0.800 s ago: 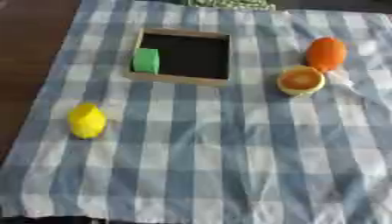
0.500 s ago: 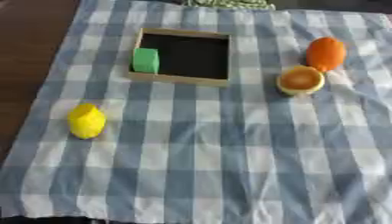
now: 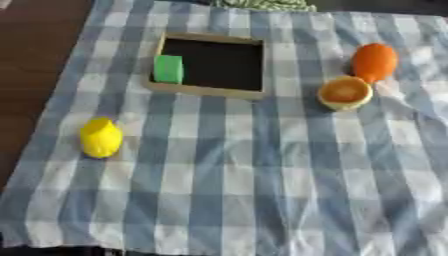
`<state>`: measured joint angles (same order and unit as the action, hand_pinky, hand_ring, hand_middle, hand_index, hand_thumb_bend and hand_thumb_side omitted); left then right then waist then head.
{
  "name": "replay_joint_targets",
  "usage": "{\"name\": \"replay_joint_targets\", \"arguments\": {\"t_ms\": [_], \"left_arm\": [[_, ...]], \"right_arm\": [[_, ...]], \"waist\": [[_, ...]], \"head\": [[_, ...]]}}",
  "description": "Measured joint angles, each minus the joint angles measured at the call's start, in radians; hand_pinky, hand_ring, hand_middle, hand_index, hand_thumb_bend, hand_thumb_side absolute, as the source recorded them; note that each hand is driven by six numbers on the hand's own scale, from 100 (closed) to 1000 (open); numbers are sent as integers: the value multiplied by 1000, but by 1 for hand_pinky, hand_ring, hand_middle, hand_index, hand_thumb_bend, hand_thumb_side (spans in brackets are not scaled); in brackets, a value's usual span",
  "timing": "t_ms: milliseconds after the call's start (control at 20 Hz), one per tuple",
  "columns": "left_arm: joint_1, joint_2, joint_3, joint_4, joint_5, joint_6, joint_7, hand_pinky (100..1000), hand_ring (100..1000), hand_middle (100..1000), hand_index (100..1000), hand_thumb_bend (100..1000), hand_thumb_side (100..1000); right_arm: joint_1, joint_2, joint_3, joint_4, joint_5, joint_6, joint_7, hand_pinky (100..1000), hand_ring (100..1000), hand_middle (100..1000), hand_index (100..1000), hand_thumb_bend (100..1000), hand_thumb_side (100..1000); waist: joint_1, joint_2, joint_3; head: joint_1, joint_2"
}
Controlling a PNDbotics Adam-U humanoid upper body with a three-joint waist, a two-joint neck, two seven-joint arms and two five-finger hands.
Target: Pick up objects on the table and place them in the box.
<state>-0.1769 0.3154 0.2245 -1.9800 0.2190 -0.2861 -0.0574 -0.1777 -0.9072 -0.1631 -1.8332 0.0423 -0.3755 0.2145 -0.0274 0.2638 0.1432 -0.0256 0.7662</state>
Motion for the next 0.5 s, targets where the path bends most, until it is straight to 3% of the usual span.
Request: {"name": "replay_joint_targets", "arguments": {"t_ms": [200,500], "left_arm": [[0,0,-6,0,1,3,-5,746,821,671,828,100,594],[-3,0,-13,0,9,7,-15,746,822,671,828,100,593]], "right_arm": [[-63,-103,60,146,102,-67,-23,923,1000,748,912,100,199],[-137,-167,147,338,268,-156,-21,918,1000,837,919,100,258]], "waist": [[0,0,9],[0,0,25]], "head": [[-5,0],[-14,0]]}}
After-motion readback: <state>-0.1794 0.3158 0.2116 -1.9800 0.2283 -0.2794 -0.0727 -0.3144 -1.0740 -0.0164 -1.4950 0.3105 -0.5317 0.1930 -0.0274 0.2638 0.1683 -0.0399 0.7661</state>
